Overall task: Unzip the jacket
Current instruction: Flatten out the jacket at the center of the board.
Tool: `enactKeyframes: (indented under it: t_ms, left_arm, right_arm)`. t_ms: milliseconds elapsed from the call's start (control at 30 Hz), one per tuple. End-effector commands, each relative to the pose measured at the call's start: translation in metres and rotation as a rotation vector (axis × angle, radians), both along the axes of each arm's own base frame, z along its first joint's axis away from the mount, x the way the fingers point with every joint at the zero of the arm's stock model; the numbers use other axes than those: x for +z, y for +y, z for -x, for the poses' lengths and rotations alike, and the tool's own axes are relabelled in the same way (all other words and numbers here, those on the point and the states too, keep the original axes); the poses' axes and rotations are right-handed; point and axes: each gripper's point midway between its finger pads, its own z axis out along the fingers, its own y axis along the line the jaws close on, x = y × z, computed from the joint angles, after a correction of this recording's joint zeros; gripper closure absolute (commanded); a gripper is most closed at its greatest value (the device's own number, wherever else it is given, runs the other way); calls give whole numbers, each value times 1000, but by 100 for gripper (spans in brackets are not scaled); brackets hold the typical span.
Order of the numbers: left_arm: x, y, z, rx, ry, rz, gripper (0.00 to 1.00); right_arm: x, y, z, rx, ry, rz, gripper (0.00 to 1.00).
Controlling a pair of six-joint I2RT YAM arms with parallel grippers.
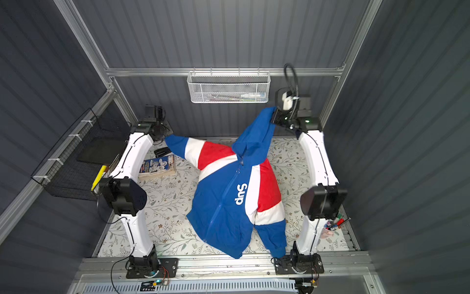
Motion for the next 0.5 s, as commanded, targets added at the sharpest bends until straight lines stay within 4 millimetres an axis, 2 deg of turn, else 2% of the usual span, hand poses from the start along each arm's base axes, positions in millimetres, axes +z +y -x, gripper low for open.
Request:
enactKeyframes:
  t_ms: [0,33,133,233,300,400,467]
  left_arm:
    - [58,10,-9,12,-175,3,2]
    - [59,12,-10,13,-174,0,1]
    - [70,11,-7,-16,-196,-11,1]
    - [75,1,3,-111,-208,-34,1]
    - [71,-27,9,-243,-229,24,4]
    - [56,-77,30,-429,-253,91,9]
    - [37,-114,46,-531,-251,111,12]
  right_arm:
    - [-25,5,-22,-6,-30,30,16]
    - [-42,-2,-30,-36,-16,68,1]
    - [-62,-24,-34,-131,30,157,1]
    - [-63,-37,-17,-194,73,188,1]
    - [-65,-36,3,-209,115,185,6]
    - [-74,-19,42,-190,181,205,15]
    - [-86,-9,76,-177,242,224,20]
